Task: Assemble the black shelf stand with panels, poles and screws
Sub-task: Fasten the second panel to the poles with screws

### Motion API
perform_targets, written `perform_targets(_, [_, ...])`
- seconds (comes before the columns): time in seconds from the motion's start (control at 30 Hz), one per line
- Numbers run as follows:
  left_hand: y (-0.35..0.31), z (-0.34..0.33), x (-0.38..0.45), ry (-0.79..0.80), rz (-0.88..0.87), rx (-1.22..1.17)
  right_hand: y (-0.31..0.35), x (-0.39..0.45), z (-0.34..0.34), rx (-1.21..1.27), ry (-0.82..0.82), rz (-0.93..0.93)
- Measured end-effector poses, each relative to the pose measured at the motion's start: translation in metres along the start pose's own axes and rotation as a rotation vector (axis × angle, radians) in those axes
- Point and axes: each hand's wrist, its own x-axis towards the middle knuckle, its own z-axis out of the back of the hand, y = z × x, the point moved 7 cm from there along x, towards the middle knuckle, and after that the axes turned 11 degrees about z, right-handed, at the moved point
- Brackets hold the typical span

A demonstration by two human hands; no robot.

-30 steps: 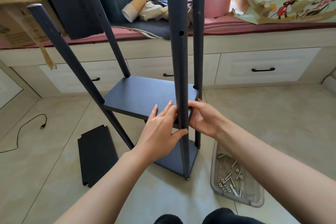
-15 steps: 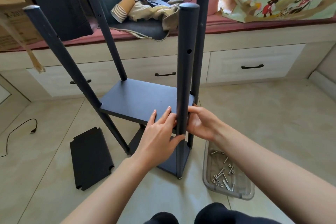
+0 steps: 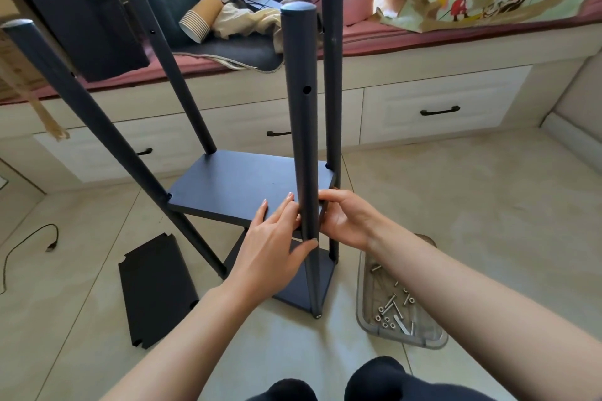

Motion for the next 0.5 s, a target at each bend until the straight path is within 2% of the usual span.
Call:
perform_targets(0.17, [0.003,-0.001,0.0,0.007,-0.019,0.011,-0.004,-0.006,0.005,0.093,-0.047,-0.013])
perform_targets(0.3, [0.004,-0.001,0.001,0.012,-0.012,0.006,-0.004,-0.021,0.042,-0.003,-0.139,-0.022])
perform_targets(0.37, [0.004,-0.001,0.001,0.018,-0.004,0.004,-0.007,-0.035,0.077,-0.126,-0.247,-0.042])
perform_targets(0.5, [0.003,0.0,0.0,0.035,0.02,-0.011,-0.025,-0.067,0.154,-0.568,-0.343,-0.158])
